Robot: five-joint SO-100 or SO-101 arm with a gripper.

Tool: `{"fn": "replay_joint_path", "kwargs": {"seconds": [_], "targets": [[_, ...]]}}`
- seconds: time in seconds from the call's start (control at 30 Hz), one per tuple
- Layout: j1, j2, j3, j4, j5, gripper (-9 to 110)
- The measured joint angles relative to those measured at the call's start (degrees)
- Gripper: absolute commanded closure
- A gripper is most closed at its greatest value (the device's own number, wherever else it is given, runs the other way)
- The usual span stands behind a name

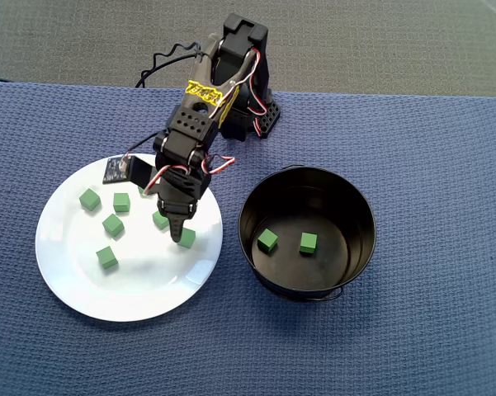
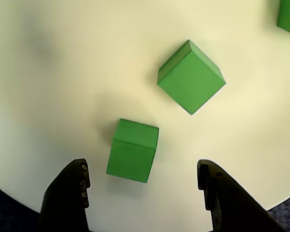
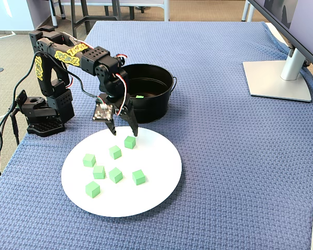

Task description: Pick up the green cubes from the white plate and place them in the black recipient

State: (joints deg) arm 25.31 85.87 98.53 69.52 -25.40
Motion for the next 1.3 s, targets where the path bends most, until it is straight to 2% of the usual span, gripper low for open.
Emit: {"fn": "replay_joint_path", "kwargs": {"seconds": [0.37, 0.57, 0.77, 1.2, 1.3], "targets": [[-0.44, -8.88, -6.68, 2.64, -0.79, 81], [-0.26, -9.67, -6.86, -1.49, 1.23, 83], [-0.18, -10.02, -4.83, -5.19, 4.66, 84], [-1.93, -9.93, 0.79, -7.38, 5.19, 85], [-2.81, -9.58, 0.88, -7.38, 5.62, 90]]}}
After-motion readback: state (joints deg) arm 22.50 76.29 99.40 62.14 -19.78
